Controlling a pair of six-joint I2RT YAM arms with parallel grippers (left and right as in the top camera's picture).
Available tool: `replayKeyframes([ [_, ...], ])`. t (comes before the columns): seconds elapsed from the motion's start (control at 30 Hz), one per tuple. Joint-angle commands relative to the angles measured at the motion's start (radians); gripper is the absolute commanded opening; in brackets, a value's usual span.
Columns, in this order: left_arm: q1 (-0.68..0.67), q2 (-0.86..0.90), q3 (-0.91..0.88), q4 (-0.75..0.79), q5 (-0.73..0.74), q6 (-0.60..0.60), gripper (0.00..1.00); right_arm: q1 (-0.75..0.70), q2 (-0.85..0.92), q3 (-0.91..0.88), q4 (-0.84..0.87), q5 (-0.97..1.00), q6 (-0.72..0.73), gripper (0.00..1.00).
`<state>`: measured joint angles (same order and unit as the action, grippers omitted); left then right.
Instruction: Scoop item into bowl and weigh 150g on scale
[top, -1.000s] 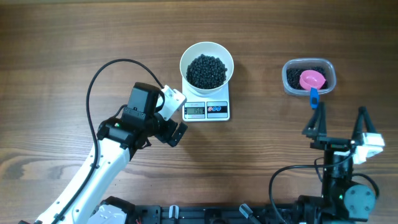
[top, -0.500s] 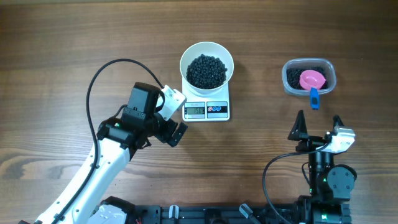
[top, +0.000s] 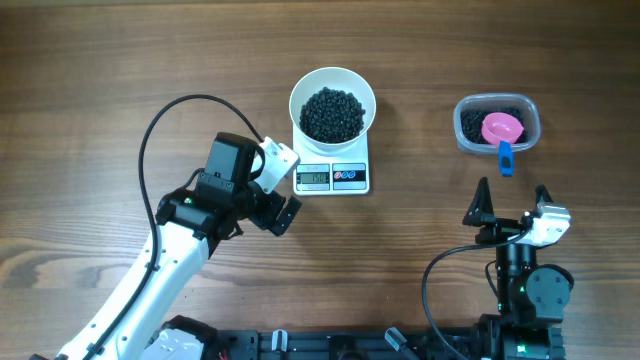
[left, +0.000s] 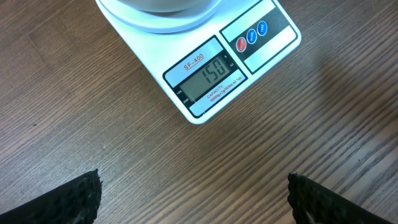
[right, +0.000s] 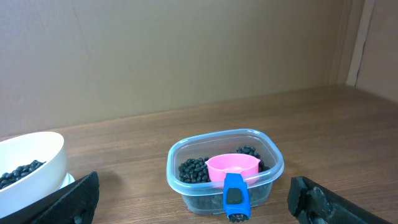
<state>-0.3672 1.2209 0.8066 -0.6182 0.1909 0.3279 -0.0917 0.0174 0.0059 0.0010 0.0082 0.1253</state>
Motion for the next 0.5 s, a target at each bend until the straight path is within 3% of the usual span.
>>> replayKeyframes([
  [0.0, 0.006, 0.004, -0.005, 0.003, -0.002, 0.005, 1.00, 0.007, -0.014, -0.001, 0.006, 0.002, -0.017, 1.00],
  [0.47, 0.005, 0.004, -0.005, 0.000, 0.002, -0.002, 1.00, 0.007, -0.014, -0.001, 0.006, 0.002, -0.018, 1.00],
])
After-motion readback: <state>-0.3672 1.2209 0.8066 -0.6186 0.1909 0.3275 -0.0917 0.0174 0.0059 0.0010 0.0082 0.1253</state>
